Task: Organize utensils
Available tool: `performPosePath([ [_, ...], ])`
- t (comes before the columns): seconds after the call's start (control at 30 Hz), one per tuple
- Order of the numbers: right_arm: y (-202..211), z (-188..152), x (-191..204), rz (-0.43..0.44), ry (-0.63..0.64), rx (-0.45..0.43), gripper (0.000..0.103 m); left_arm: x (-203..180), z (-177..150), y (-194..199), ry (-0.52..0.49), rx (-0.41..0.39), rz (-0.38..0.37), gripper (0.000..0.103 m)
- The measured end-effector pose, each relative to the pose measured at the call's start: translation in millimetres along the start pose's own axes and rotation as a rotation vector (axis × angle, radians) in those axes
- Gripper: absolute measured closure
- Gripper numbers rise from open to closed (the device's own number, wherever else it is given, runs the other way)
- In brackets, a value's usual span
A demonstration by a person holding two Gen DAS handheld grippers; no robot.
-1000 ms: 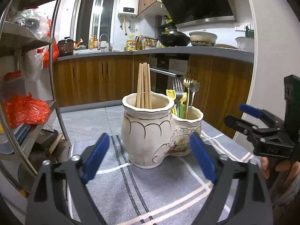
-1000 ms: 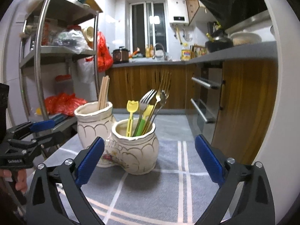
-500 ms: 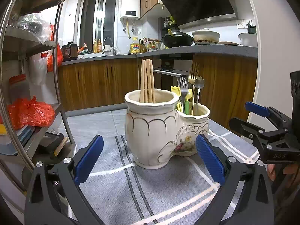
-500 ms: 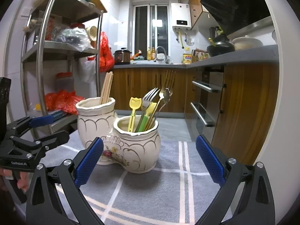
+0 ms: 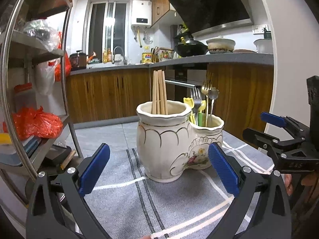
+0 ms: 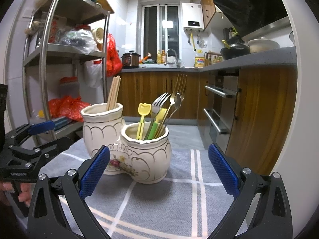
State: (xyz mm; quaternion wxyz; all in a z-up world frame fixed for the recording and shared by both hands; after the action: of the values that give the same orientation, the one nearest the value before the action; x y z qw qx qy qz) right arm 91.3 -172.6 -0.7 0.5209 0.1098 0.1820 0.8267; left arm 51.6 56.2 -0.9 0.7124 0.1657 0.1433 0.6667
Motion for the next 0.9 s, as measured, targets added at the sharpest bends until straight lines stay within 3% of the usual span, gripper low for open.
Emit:
performPosePath([
  [0.9, -0.1, -1.8, -0.8, -0.003, -0.002, 0.000, 0.005, 0.4, -1.4, 1.8, 0.009, -0.001, 0.012, 0.005],
])
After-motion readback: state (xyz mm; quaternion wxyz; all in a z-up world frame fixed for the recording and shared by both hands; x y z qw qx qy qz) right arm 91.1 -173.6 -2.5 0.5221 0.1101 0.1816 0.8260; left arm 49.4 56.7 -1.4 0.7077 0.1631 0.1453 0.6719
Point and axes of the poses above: each gripper's, at about its wrist camera, not at the fingertips, and y roughly against the way its jaws point, x to its left, z to its top, the point moved 3 cm from there along -y, roughly the way its jaws point, and after that the axes turned 8 degrees about x, right-handed, at the moved point
